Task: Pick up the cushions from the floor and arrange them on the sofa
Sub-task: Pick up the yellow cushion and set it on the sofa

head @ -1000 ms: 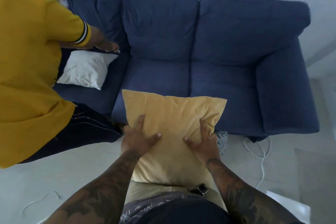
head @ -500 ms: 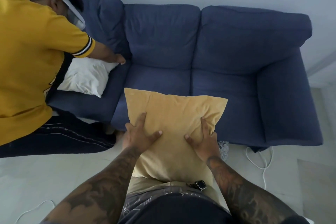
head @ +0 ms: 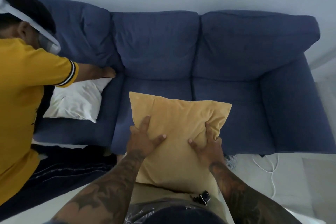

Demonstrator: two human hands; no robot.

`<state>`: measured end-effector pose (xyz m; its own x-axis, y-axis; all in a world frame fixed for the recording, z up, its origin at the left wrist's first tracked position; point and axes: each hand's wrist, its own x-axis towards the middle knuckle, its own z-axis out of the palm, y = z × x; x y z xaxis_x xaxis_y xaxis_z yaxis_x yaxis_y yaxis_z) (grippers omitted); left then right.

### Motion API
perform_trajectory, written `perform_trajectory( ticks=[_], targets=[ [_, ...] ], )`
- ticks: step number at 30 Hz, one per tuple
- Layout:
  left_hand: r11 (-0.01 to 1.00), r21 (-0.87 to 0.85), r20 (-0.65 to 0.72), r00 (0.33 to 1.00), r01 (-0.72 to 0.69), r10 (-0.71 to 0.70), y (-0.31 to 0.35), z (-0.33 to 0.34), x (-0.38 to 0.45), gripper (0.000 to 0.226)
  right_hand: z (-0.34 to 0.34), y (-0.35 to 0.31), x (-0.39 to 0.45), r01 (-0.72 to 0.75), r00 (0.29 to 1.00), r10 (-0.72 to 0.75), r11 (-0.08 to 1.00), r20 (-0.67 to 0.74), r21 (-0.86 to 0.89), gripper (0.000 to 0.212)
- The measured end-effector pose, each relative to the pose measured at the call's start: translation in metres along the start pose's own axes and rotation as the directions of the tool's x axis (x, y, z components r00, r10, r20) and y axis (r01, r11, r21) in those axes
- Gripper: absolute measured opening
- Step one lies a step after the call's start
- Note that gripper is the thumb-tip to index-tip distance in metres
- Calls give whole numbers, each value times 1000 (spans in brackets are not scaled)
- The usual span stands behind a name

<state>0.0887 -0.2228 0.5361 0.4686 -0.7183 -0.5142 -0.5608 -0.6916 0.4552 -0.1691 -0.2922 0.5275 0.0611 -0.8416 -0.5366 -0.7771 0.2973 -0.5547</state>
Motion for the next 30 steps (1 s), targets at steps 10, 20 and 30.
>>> perform_trajectory(
  ticks=[10,20,30],
  targets=[
    [998,62,2,1000,-23,23,22,-79,137,113,9,-112,93,10,998,-9,1000,-60,16,103],
    [994,66,21,996,85,-87,-15,-55,254,111,77,-128,218,-45,995,46,999,86,-17,107],
    [959,202,-5,979,199,-202,-76,15,359,108,176,-96,326,-58,986,70,995,152,-81,104]
  ],
)
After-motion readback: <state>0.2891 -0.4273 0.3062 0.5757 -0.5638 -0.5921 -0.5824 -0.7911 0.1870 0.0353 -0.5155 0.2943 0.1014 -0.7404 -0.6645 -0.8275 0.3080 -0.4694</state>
